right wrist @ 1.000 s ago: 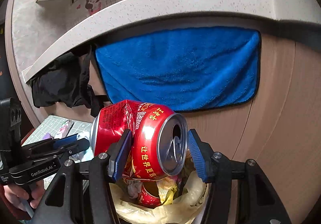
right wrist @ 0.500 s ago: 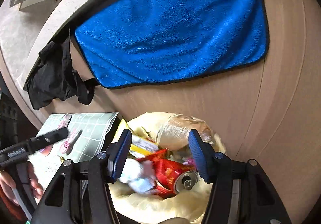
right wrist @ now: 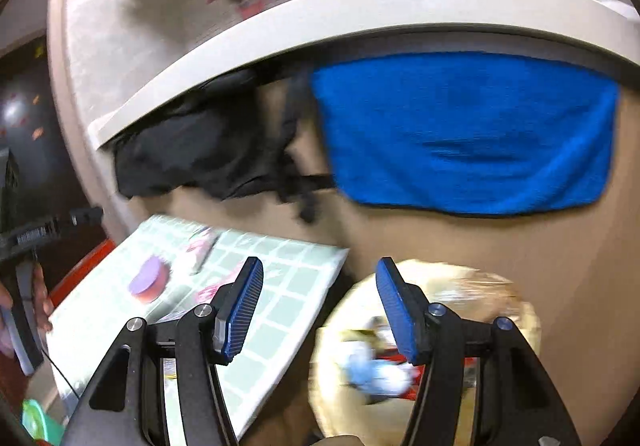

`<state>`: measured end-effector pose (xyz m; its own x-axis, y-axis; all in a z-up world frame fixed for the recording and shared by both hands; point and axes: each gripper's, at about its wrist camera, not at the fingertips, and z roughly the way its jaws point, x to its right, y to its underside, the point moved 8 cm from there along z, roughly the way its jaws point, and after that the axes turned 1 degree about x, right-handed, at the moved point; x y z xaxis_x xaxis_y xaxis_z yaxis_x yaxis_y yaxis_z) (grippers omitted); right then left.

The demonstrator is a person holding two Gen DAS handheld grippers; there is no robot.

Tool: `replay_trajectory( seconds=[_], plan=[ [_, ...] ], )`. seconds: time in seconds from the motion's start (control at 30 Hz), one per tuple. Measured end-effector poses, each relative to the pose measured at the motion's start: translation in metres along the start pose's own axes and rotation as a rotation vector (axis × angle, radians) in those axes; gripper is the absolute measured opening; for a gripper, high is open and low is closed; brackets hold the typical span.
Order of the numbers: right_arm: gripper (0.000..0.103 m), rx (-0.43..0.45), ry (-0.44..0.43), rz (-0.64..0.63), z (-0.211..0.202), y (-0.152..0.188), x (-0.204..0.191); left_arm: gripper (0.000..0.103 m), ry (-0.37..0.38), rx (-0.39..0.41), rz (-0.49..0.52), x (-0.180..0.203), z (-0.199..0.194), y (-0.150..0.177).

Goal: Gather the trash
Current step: 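Reach the left tool to the purple sponge and close on it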

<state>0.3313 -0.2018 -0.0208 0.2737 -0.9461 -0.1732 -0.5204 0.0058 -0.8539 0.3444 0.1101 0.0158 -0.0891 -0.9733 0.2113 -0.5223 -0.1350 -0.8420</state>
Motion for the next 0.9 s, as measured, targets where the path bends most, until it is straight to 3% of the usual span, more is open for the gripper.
replay_trajectory(
  seconds=[0.27,0.4,0.63,0.77,0.9],
  plan=[
    [0.054,-0.112,-0.152,-0.075,0.048,0.018,-0.089,0.048,-0.115,0.025,-0.08,-0.09,-0.028,0.003],
    [0.054,-0.149,-0.173,-0.113,0.063,0.028,-0.117,0.049,-0.102,-0.018,-0.124,-0.115,-0.017,0.012],
    [0.054,-0.186,-0.161,-0.128,0.079,0.044,-0.125,0.051,0.028,-0.149,-0.207,-0.115,0.051,0.055],
    [0.054,-0.209,-0.16,-0.093,0.081,0.053,-0.116,0.051,-0.024,-0.246,-0.222,-0.119,0.102,0.083],
    [0.054,-0.224,-0.152,-0.084,0.078,0.065,-0.104,0.051,-0.037,-0.274,-0.332,-0.129,0.127,0.102]
  ],
)
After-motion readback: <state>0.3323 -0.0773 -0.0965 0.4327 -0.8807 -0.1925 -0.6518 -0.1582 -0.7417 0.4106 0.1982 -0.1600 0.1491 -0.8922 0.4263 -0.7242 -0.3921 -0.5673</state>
